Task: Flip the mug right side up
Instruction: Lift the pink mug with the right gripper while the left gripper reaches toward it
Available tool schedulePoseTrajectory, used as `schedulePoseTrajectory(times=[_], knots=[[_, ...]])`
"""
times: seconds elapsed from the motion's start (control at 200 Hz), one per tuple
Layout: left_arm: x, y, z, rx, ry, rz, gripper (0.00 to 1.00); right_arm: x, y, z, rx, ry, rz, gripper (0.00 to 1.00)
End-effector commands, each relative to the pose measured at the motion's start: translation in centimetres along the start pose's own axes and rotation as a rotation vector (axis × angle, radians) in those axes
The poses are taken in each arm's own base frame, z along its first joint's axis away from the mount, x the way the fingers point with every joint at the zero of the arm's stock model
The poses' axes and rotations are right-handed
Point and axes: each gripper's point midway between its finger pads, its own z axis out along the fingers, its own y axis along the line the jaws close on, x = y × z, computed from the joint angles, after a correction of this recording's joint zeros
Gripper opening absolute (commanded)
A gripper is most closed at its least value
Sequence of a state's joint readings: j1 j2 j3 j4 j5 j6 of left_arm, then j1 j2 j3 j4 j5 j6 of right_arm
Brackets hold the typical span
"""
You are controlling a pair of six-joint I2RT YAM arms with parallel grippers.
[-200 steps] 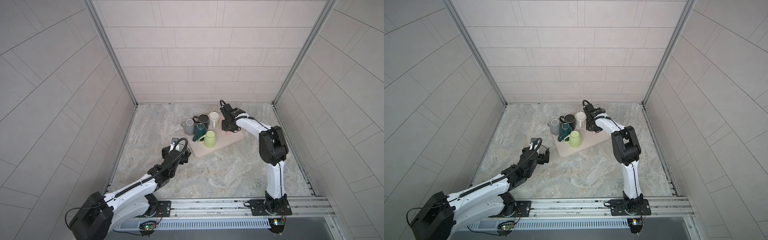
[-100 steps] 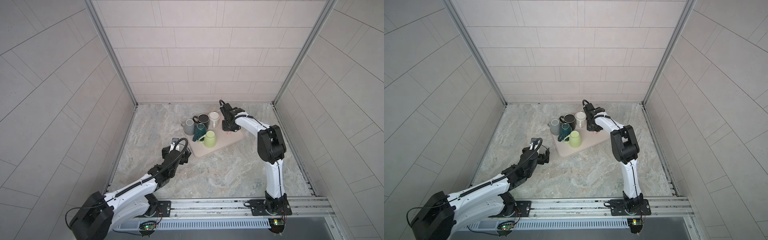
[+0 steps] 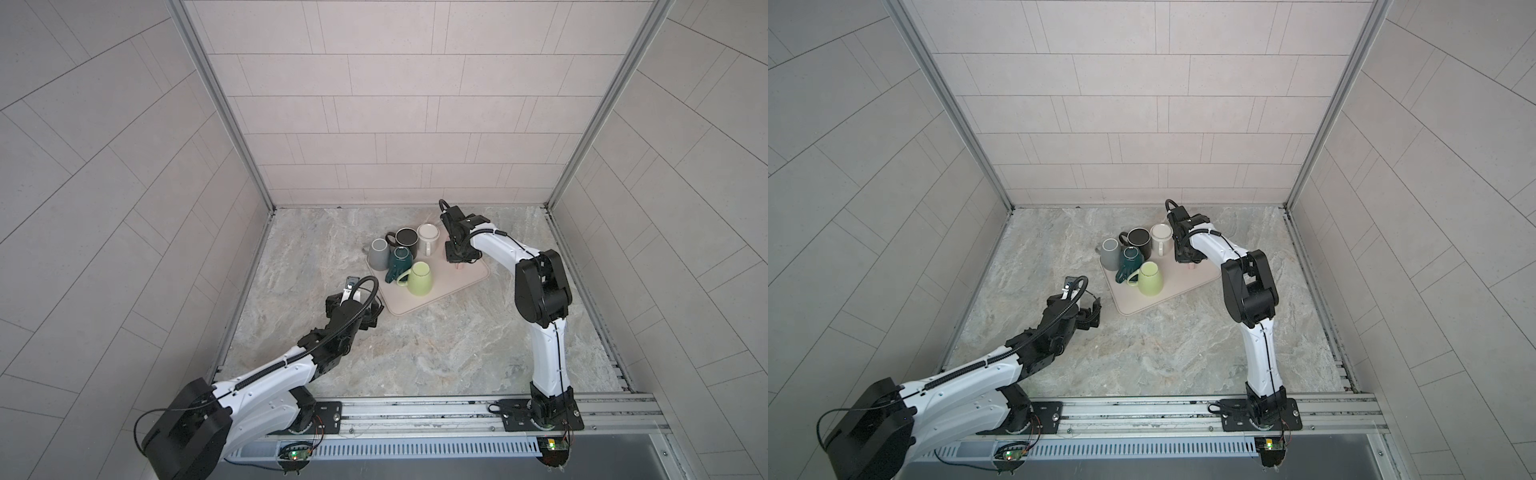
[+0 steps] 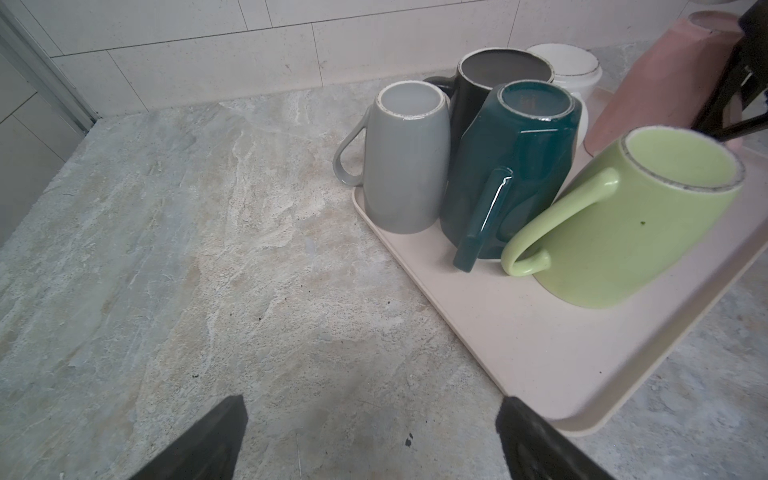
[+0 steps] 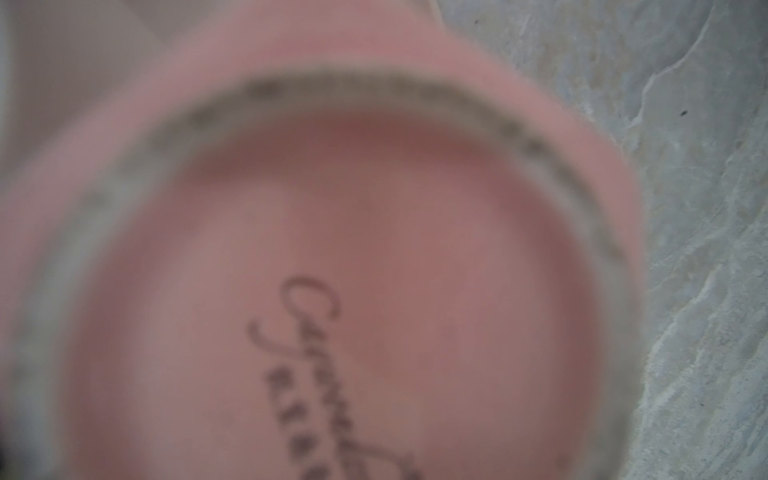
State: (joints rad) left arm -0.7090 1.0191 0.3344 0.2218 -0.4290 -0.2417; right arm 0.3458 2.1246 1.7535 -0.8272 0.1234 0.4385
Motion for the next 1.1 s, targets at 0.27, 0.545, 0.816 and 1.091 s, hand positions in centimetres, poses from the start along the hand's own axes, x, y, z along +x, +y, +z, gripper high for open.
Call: schedulePoseTrajectory(times=[0.27, 0.545, 0.816, 1.091], knots=[[-0.3, -1.0, 0.4, 0.038, 0.008, 0.013, 1.00, 0.5, 1.3, -6.8, -0.240, -0.132, -0.036, 0.00], [-0.7, -2.8, 0.9, 0.111, 0.043, 0.024, 1.00, 2.1, 2.1, -10.1, -0.393, -0.223, -0.037, 0.00], [-4.4, -6.0, -0.9, 0.287, 0.034, -0.067, 1.00, 3.2, 4.0, -14.3, -0.648, -0.302, -0.011, 0.00], [-9.6, -10.4, -4.1, 0.584, -0.097, -0.189, 1.00, 2.1, 4.9, -18.4, -0.867, -0.453, 0.098, 0.00]])
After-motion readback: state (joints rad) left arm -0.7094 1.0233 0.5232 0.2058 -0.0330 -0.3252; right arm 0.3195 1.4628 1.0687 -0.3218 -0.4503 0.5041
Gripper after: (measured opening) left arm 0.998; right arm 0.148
